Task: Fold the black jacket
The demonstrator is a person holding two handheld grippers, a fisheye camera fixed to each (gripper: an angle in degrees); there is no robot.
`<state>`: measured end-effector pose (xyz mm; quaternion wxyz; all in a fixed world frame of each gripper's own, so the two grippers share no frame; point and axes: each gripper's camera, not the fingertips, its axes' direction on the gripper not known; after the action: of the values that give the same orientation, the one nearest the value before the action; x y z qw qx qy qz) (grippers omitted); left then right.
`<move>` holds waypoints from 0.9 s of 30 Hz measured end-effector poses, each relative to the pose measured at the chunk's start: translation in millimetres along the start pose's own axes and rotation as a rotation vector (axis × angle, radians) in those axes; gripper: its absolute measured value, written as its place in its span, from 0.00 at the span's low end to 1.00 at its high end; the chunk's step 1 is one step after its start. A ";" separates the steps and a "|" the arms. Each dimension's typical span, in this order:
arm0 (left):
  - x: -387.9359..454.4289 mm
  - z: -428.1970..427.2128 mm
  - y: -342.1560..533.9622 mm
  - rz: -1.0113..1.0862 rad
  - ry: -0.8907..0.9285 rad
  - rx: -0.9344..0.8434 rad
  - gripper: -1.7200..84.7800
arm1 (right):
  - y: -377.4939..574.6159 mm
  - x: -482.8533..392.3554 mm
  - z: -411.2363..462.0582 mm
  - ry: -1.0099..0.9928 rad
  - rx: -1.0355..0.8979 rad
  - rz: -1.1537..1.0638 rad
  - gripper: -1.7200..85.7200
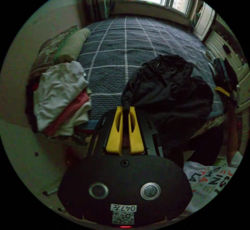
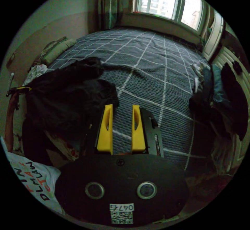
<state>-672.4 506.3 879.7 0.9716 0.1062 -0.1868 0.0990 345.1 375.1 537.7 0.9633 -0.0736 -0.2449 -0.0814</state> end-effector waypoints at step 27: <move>-49.1 40.8 -6.3 -0.025 0.059 0.045 0.16 | -242.8 -86.7 142.4 -0.118 0.022 -0.508 0.08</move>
<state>-729.6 482.8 896.9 0.9753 0.1273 -0.1544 0.0940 157.6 174.5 644.3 0.8969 -0.0040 -0.3120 -0.3135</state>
